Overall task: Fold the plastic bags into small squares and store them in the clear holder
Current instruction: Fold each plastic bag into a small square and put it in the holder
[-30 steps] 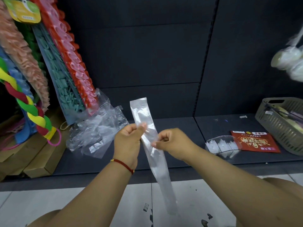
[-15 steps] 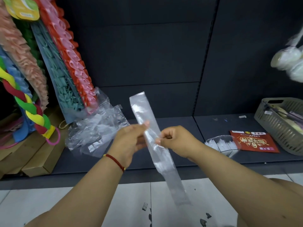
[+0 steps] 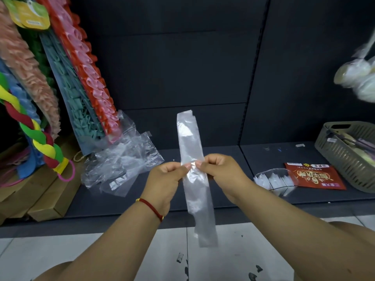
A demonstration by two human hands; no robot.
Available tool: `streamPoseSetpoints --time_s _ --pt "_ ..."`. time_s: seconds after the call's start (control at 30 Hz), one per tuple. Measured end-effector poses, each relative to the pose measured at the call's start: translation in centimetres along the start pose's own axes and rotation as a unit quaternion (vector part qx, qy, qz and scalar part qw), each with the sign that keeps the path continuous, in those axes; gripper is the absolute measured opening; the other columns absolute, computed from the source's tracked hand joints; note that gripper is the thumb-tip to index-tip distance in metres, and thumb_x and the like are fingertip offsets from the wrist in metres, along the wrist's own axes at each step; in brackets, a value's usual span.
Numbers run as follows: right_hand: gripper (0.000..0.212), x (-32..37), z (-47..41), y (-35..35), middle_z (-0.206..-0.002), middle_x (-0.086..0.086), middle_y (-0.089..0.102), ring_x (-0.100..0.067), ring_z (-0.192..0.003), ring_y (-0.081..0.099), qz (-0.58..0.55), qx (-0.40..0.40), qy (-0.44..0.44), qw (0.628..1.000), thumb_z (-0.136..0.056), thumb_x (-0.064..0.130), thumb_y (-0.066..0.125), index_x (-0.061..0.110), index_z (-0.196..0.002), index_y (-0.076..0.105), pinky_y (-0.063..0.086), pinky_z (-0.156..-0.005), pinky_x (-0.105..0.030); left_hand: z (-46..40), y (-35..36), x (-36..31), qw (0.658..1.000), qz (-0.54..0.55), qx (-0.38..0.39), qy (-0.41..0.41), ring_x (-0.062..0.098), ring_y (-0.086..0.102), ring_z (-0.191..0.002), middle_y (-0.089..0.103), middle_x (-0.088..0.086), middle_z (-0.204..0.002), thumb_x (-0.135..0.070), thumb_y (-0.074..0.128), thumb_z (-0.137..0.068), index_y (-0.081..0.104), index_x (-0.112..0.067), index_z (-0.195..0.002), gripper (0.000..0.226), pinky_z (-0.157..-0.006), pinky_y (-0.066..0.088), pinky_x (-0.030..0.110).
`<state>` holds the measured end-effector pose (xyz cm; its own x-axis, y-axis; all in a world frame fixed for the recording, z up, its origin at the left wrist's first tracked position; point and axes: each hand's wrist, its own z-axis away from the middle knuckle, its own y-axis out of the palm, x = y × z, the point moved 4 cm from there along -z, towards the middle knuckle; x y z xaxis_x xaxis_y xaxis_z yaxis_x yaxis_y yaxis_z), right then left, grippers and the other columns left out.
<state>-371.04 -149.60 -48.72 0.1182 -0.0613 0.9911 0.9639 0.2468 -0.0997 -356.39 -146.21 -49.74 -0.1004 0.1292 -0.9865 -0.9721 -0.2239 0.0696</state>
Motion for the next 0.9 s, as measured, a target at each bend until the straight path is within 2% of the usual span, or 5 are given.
streamPoseSetpoints --time_s 0.23,0.37,0.6,0.8,0.9 --pt "0.02 -0.33 -0.28 0.06 -0.087 -0.02 0.069 -0.02 -0.079 0.062 -0.016 0.004 0.006 1.0 -0.093 0.014 0.064 -0.006 -0.087 0.066 0.054 -0.086 -0.039 0.36 0.36 0.14 0.998 0.042 0.002 -0.04 0.017 0.067 -0.072 0.074 0.008 -0.079 -0.017 0.066 -0.091 0.073 -0.007 -0.083 0.015 -0.073 0.053 0.03" --pt "0.015 -0.15 -0.16 0.21 -0.078 -0.008 0.067 -0.015 -0.075 0.061 -0.009 0.038 0.008 0.999 -0.092 0.012 0.064 0.002 -0.081 0.066 0.052 -0.078 -0.029 0.49 0.33 0.27 0.998 0.048 0.005 -0.047 0.019 0.068 -0.072 0.074 0.01 -0.081 -0.018 0.066 -0.091 0.071 -0.004 -0.086 0.016 -0.074 0.055 0.031" --pt "0.019 -0.21 -0.02 0.44 -0.094 -0.022 0.07 -0.021 -0.082 0.065 -0.004 0.022 0.005 1.0 -0.091 0.01 0.066 -0.008 -0.094 0.064 0.055 -0.087 -0.039 0.68 0.1 0.23 0.999 0.024 -0.037 -0.003 0.028 0.066 -0.084 0.072 0.022 -0.094 -0.011 0.067 -0.089 0.072 0.001 -0.085 0.013 -0.093 0.053 0.046" --pt "0.01 -0.15 0.05 0.42 -0.09 -0.016 0.071 -0.02 -0.08 0.065 0.01 0.029 0.005 1.0 -0.09 0.009 0.066 -0.001 -0.09 0.067 0.056 -0.085 -0.037 0.77 0.33 0.03 0.998 0.051 -0.023 -0.025 0.023 0.067 -0.075 0.074 0.015 -0.085 -0.02 0.066 -0.091 0.071 0.0 -0.087 0.021 -0.078 0.056 0.034" --pt "0.006 0.12 0.15 0.46 -0.085 -0.013 0.07 -0.019 -0.079 0.064 0.015 0.051 0.003 0.999 -0.09 0.006 0.066 0.006 -0.083 0.067 0.055 -0.082 -0.032 0.65 0.19 0.02 0.997 0.062 -0.03 -0.028 0.023 0.066 -0.074 0.073 0.013 -0.08 -0.021 0.067 -0.091 0.069 0.0 -0.083 0.023 -0.079 0.055 0.035"
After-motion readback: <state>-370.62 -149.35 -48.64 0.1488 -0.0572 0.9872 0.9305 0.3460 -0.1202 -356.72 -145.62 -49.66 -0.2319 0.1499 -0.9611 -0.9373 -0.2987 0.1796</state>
